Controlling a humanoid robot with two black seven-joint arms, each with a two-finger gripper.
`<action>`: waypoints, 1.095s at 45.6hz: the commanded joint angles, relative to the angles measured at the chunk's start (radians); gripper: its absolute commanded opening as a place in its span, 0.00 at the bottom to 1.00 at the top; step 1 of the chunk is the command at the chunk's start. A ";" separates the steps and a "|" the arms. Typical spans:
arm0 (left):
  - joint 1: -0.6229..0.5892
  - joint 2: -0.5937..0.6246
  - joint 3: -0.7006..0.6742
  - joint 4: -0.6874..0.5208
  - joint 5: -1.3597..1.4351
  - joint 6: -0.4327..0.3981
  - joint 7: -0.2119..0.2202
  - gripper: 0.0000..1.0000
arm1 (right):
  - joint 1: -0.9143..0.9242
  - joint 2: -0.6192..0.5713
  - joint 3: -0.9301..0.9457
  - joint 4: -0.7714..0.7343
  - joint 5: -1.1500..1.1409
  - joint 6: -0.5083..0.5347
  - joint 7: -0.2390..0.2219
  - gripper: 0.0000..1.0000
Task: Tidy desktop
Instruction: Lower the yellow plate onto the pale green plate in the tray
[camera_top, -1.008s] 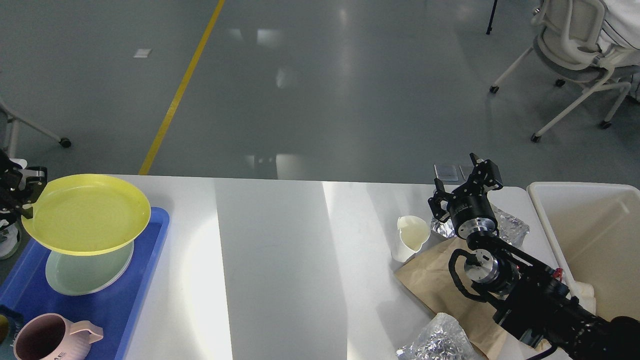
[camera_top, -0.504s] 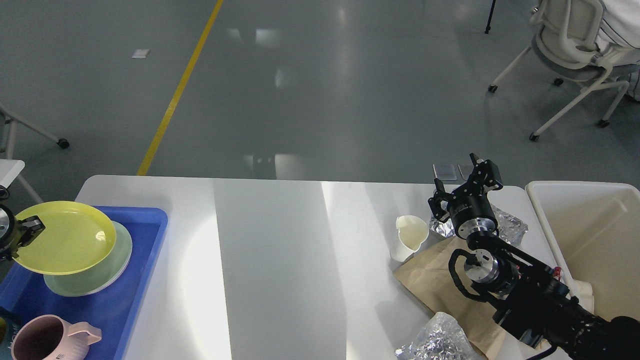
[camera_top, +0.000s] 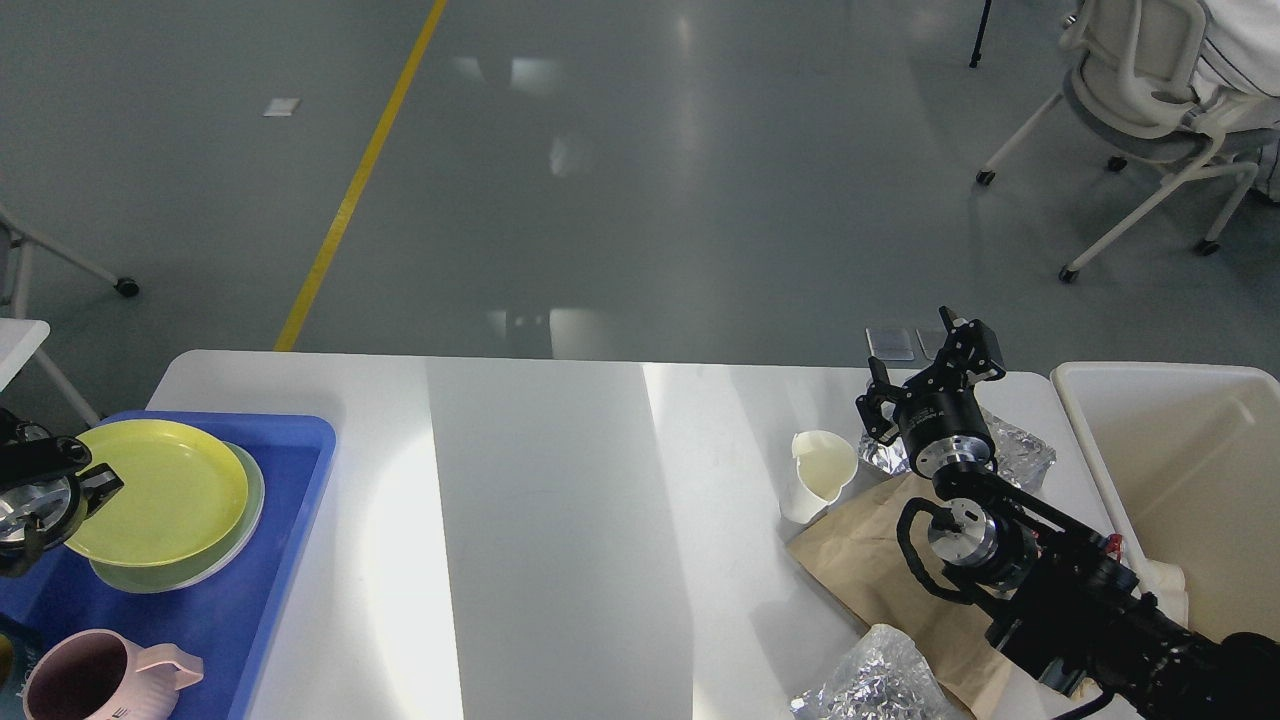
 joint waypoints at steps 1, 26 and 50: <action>0.016 -0.021 0.000 0.000 -0.037 0.036 0.000 0.02 | 0.000 0.000 0.000 0.000 0.000 0.000 0.002 1.00; 0.014 -0.029 0.001 0.010 -0.050 0.036 0.003 0.83 | 0.000 0.000 0.000 0.000 0.000 0.000 0.000 1.00; -0.044 0.003 -0.225 0.007 -0.050 0.027 0.012 0.96 | 0.000 -0.001 0.000 0.002 0.001 0.000 0.000 1.00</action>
